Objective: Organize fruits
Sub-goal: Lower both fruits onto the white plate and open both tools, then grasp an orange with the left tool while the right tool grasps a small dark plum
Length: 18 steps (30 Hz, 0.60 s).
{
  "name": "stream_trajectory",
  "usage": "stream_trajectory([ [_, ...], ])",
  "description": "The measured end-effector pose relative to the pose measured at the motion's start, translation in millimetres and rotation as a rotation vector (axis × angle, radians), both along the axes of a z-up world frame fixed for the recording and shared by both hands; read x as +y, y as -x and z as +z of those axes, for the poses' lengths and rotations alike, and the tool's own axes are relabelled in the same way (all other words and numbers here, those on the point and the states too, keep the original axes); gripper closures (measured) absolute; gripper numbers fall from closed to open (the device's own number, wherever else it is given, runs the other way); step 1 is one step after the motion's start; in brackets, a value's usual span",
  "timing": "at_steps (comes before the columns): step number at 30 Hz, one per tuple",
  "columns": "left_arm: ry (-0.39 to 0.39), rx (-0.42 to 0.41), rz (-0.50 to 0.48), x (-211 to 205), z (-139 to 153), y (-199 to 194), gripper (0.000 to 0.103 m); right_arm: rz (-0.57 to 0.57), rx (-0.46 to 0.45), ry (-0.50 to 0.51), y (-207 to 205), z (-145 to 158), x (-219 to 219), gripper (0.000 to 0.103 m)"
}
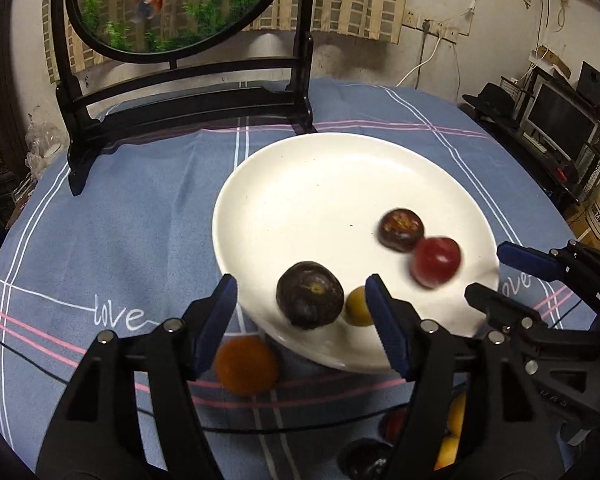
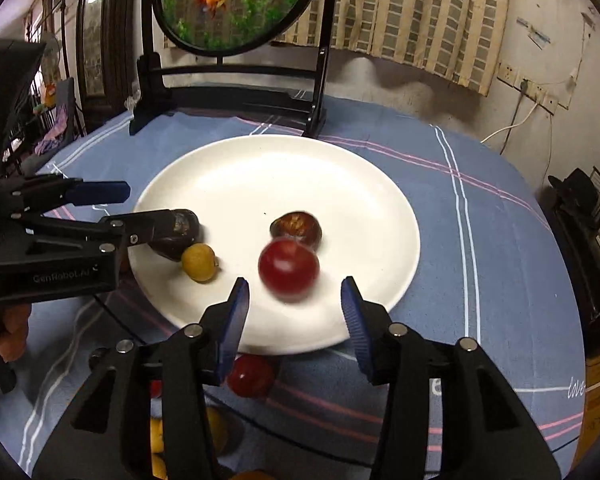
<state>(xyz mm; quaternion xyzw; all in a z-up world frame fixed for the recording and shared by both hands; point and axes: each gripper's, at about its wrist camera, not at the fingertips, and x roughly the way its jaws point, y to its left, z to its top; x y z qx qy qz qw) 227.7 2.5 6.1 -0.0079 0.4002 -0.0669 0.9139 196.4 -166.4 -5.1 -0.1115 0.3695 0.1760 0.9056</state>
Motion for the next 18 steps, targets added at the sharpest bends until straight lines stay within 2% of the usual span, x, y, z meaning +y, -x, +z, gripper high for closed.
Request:
stream_trajectory([
  [5,0.008,-0.008,-0.003,2.8,6.1,21.1,0.030,-0.040,0.018,-0.048,16.0,6.0,-20.5,0.055],
  [7,0.005,-0.009,-0.018,1.5,7.9,33.7,0.029,-0.059,0.026,-0.068,27.6,8.3,-32.7,0.051],
  [9,-0.004,-0.010,-0.040,-1.6,9.1,47.7,0.029,-0.073,0.028,-0.080,42.7,10.7,-43.9,0.050],
  [12,-0.003,-0.016,-0.071,-6.7,10.3,73.5,0.026,-0.092,0.015,-0.076,70.2,12.7,-58.1,0.042],
  [18,0.027,0.013,-0.116,-15.0,0.1,125.7,0.023,-0.116,0.040,-0.091,116.3,2.0,-75.1,0.042],
])
